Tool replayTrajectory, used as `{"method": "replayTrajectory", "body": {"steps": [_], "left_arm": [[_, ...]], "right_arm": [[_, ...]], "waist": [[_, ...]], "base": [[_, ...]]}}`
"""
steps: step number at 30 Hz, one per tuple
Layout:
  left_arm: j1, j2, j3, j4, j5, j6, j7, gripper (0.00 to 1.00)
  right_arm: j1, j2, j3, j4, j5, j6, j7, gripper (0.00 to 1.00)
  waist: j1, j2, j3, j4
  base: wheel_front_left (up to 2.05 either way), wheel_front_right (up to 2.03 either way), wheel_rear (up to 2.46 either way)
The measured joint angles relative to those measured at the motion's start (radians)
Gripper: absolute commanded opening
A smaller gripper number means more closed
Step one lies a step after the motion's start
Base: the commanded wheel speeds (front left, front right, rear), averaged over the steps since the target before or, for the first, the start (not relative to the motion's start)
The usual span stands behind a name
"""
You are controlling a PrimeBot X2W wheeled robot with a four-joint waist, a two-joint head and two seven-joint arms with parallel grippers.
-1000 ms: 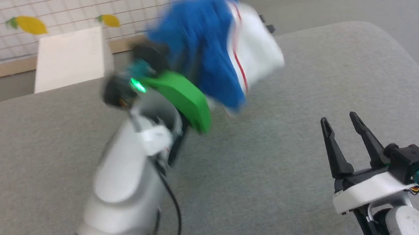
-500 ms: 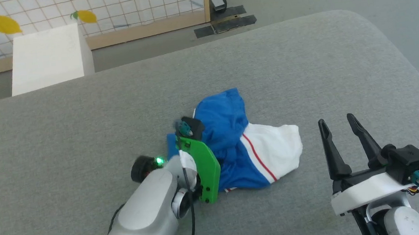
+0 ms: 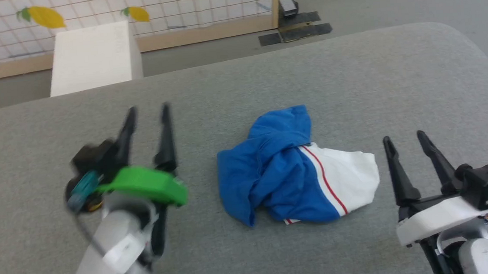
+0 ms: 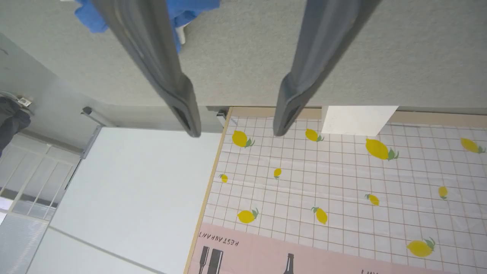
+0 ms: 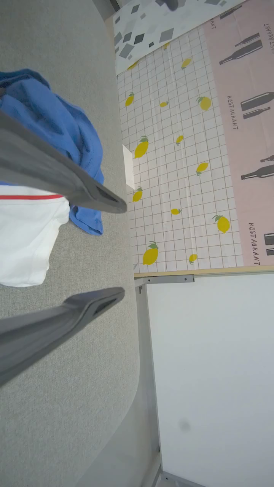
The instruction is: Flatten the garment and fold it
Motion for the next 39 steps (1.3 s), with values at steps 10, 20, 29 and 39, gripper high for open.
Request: {"method": "replayTrajectory", "body": {"steps": [10,20,29,39], "left_arm": [[0.269,-0.007,0.21,-0.286,0.147,0.023,-0.023,1.0],[0.292,-0.098,0.287,-0.31,0.238,-0.045,-0.024,1.0],[0.311,-0.13,0.313,-0.274,0.257,-0.082,-0.024,1.0],[0.336,-0.141,0.313,-0.265,0.275,-0.099,-0.024,1.0]], "right_arm": [[-0.092,0.0,-0.188,0.214,0.04,0.0,0.345,1.0],[-0.163,-0.016,-0.168,0.279,0.02,-0.001,0.705,0.18],[-0.159,-0.002,-0.079,0.094,0.082,0.0,0.583,0.0],[-0.147,0.002,0.582,-0.101,0.041,0.0,0.662,0.0]], "waist": [[0.0,0.0,0.065,0.085],[0.0,0.0,0.121,0.144],[0.0,0.0,0.077,0.153],[0.0,0.0,0.029,0.192]], "base": [[0.0,0.0,0.0],[0.0,0.0,0.0],[0.0,0.0,0.0],[0.0,0.0,0.0]]}}
